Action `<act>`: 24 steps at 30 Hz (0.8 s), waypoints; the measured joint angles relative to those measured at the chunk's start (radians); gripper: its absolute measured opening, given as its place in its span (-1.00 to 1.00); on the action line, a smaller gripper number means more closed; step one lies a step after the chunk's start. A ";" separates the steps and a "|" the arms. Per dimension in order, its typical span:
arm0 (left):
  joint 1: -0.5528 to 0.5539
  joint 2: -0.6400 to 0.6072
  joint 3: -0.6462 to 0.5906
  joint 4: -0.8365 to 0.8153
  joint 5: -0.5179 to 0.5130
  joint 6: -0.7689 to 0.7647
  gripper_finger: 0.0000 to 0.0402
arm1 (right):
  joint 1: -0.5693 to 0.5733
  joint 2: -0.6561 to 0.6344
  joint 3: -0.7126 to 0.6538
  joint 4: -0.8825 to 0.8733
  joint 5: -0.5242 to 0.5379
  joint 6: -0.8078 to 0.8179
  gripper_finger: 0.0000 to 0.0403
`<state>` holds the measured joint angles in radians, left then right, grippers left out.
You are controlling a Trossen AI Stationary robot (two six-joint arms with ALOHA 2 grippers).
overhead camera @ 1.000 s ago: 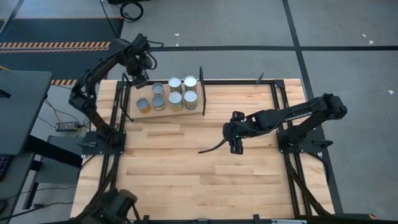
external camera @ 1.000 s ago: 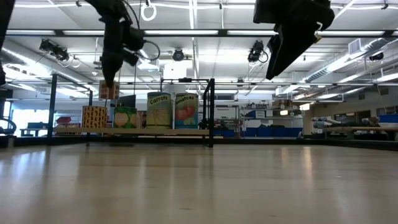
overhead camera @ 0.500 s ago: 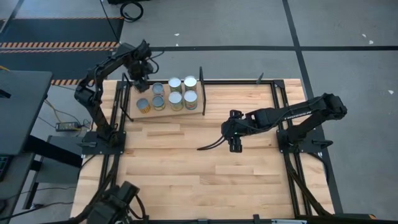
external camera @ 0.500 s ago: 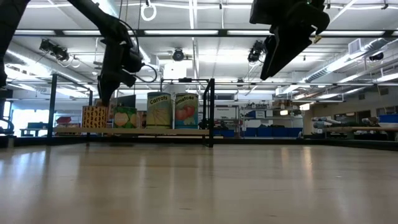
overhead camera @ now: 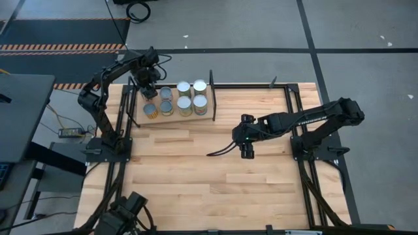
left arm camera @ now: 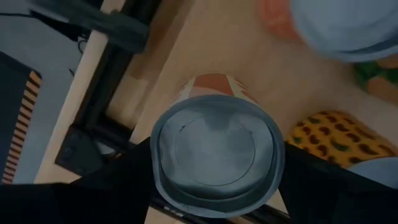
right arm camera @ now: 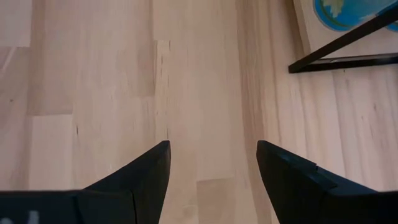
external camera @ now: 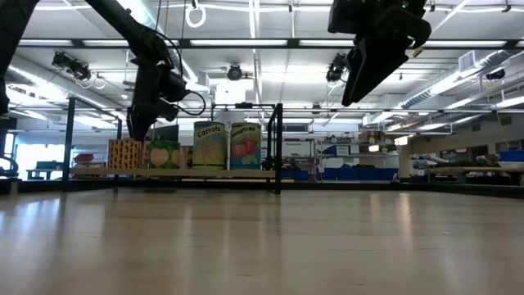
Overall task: Pick and place cans onto a shelf
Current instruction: Put the canned diced tomatoes on the shelf
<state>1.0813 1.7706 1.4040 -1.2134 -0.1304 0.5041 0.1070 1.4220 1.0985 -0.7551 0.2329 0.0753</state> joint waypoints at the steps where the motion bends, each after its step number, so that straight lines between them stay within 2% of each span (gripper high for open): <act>1: 0.001 0.000 0.000 0.001 0.007 -0.001 0.42 | 0.000 0.000 0.000 0.000 0.000 0.003 0.22; 12: 0.023 -0.001 -0.005 0.026 0.087 0.002 0.44 | 0.000 0.000 0.000 0.000 0.000 0.055 0.22; 24: 0.029 -0.001 -0.005 0.039 0.083 0.004 0.44 | 0.000 0.000 0.000 -0.001 0.000 0.080 0.22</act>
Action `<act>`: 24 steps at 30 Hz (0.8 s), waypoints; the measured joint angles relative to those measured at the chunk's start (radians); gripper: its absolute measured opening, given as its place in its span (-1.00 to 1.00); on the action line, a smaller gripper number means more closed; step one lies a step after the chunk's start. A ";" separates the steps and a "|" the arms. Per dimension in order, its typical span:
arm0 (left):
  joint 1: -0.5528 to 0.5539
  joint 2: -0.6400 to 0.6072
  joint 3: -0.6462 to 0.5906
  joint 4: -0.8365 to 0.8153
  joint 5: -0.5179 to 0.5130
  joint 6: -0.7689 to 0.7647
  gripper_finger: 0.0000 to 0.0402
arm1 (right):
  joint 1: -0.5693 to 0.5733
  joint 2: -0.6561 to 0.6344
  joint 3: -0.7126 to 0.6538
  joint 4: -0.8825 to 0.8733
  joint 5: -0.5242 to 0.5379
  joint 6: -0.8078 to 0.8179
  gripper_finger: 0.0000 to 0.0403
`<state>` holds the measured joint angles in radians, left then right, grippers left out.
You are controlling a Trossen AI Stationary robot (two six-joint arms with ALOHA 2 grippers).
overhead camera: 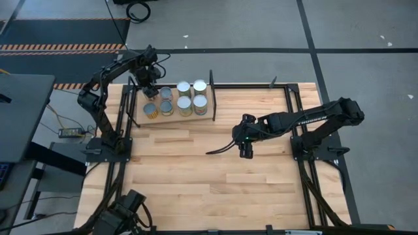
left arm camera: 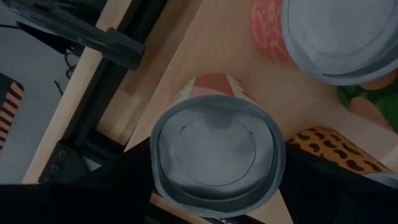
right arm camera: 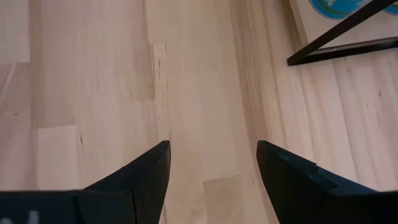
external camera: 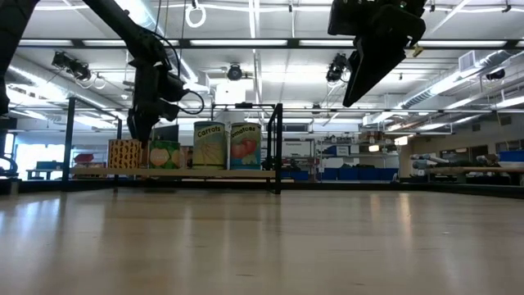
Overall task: Pick and place cans onto a shelf
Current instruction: Put the canned diced tomatoes on the shelf
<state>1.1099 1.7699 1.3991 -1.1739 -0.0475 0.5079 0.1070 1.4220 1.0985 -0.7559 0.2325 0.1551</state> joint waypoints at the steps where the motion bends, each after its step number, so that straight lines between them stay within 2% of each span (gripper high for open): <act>1: 0.000 0.002 0.000 -0.005 0.000 0.000 0.44 | 0.000 0.000 0.000 0.000 0.000 0.003 0.22; 18: 0.000 0.034 0.000 -0.016 0.012 -0.005 0.46 | 0.002 0.000 0.000 -0.002 -0.011 0.033 0.22; 24: -0.001 0.034 0.000 -0.040 0.023 -0.026 0.60 | 0.002 0.000 0.000 -0.001 -0.011 0.034 0.22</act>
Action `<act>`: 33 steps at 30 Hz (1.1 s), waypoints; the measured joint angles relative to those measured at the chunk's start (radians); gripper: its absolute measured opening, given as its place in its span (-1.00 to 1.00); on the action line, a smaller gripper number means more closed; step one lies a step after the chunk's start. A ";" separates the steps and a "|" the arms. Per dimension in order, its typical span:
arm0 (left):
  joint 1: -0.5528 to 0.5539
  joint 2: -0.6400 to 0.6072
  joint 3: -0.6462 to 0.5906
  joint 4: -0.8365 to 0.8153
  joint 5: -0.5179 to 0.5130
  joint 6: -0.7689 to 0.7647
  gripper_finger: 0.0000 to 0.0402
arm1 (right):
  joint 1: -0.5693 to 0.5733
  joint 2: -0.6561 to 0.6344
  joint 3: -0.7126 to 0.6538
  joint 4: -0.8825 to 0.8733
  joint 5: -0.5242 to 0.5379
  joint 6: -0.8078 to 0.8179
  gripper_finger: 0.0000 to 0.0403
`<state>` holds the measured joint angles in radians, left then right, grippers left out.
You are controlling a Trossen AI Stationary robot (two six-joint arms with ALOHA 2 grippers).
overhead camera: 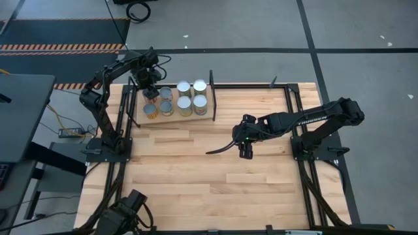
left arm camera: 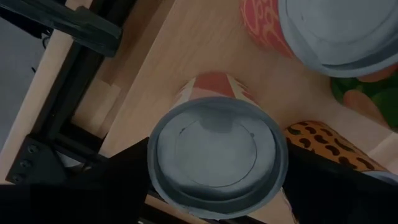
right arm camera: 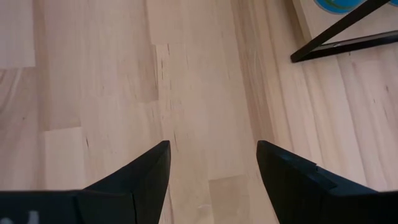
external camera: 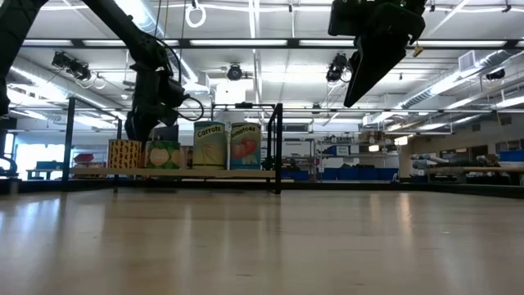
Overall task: Pick and place cans onto a shelf
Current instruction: Put the canned diced tomatoes on the shelf, then return to Home Position
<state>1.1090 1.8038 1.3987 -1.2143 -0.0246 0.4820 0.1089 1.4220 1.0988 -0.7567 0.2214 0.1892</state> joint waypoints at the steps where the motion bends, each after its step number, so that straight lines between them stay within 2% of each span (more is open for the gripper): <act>1: 0.000 0.000 0.000 -0.001 0.000 0.001 0.63 | 0.000 0.000 0.000 0.000 0.000 0.000 0.22; 5: 0.000 0.000 0.000 0.002 -0.005 0.005 0.74 | 0.000 0.000 0.000 0.000 0.000 0.000 0.22; 14: -0.001 0.000 0.017 -0.006 -0.007 0.009 0.77 | 0.000 0.000 0.000 0.001 0.000 0.002 0.22; 24: -0.001 0.000 0.103 -0.151 -0.006 -0.020 0.77 | 0.000 0.000 0.000 0.002 0.000 -0.026 0.22; 30: -0.009 -0.063 0.209 -0.179 0.046 -0.124 0.75 | -0.019 0.000 0.000 0.072 0.000 -0.126 0.20; 33: -0.031 -0.131 0.224 -0.157 0.115 -0.167 0.65 | -0.044 0.000 0.000 0.128 0.000 -0.197 0.09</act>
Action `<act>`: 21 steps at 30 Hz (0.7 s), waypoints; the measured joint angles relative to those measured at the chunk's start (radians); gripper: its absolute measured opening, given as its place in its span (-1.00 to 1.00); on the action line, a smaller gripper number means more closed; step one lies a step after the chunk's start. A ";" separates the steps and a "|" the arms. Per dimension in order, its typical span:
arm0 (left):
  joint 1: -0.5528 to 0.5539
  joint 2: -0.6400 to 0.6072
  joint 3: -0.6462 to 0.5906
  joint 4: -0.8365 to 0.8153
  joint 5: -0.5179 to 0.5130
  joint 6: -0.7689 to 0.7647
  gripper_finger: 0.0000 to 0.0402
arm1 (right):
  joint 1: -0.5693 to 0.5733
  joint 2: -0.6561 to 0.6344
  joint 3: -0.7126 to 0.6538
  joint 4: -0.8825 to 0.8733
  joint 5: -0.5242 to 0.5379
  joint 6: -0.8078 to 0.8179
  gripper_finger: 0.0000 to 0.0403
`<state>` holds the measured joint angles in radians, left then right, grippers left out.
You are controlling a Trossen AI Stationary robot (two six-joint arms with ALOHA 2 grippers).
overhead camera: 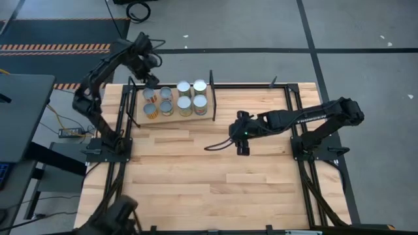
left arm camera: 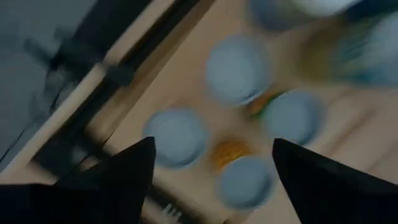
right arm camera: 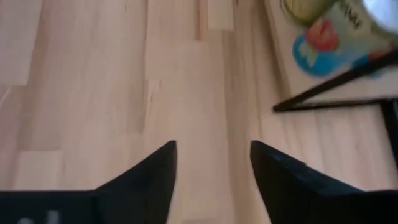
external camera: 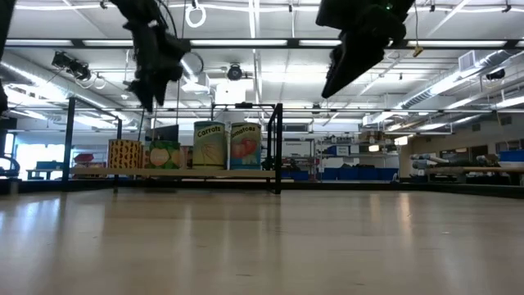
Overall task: Pick and place cans onto a shelf
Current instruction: Return to Home Position
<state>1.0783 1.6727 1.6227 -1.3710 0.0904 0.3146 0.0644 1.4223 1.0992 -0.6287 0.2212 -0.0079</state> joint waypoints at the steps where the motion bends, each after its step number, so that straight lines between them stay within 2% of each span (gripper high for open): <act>1: -0.010 -0.032 -0.007 0.024 0.037 -0.010 0.60 | -0.010 0.000 0.000 0.013 -0.009 -0.027 0.03; 5: -0.067 -0.198 -0.114 0.183 0.215 -0.024 0.32 | -0.053 0.000 0.000 0.078 -0.073 -0.130 -0.41; 8: -0.131 -0.344 -0.243 0.346 0.308 -0.071 0.05 | -0.089 -0.001 0.000 0.128 -0.150 -0.185 -0.85; 9: -0.155 -0.395 -0.289 0.399 0.334 -0.080 -0.05 | -0.101 -0.004 -0.001 0.146 -0.181 -0.199 -0.92; 13: -0.283 -0.617 -0.505 0.675 0.386 -0.185 -0.43 | -0.138 -0.060 -0.068 0.269 -0.274 -0.227 -0.90; 16: -0.404 -0.768 -0.685 0.926 0.384 -0.269 -0.67 | -0.159 -0.144 -0.172 0.396 -0.285 -0.235 -0.96; 21: -0.630 -0.952 -1.025 1.452 0.284 -0.381 -0.95 | -0.171 -0.354 -0.350 0.618 -0.333 -0.224 -0.93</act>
<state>0.4481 0.7209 0.5981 0.0813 0.3748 -0.0665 -0.1066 1.0684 0.7489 -0.0104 -0.1119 -0.2314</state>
